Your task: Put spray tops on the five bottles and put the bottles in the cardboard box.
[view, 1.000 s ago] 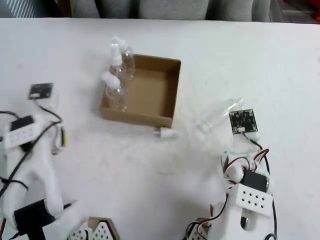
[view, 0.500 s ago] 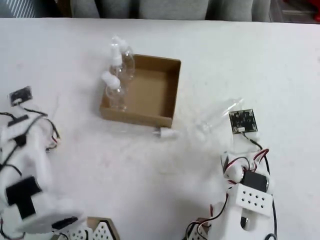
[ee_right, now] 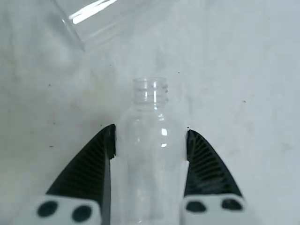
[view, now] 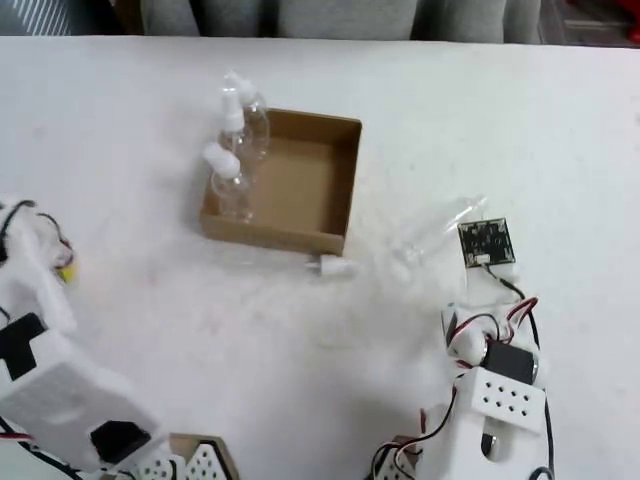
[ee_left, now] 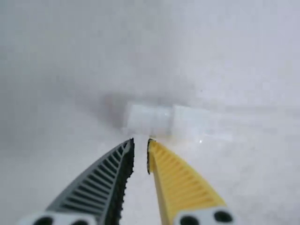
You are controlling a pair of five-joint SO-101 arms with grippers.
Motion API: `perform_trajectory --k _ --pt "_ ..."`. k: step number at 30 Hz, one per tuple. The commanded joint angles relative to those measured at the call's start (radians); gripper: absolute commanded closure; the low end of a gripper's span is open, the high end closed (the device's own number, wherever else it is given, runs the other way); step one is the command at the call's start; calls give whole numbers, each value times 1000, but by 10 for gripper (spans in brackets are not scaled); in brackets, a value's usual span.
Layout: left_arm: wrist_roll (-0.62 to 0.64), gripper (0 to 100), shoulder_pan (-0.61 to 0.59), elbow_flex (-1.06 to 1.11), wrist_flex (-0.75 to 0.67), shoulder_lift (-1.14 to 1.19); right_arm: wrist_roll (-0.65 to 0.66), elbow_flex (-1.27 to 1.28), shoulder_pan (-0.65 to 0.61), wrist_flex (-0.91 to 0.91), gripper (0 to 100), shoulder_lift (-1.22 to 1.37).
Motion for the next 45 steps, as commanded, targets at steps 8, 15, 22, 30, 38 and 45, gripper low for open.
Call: perform_trajectory --k 8,15,22,30,38,45 --pt "261 932 7 -233 -146 127 9 -3 8 -16 981 8" --pt "278 852 42 -305 9 51 11 -3 8 -16 981 8" --pt "548 725 16 -272 21 -71 11 -3 7 -16 981 8" --pt "664 725 1 -193 -140 8 12 -3 7 -16 981 8" --pt "671 722 7 -282 -196 183 12 -3 7 -16 981 8" --pt "672 725 10 -470 -187 390 48 -2 7 -16 981 8"
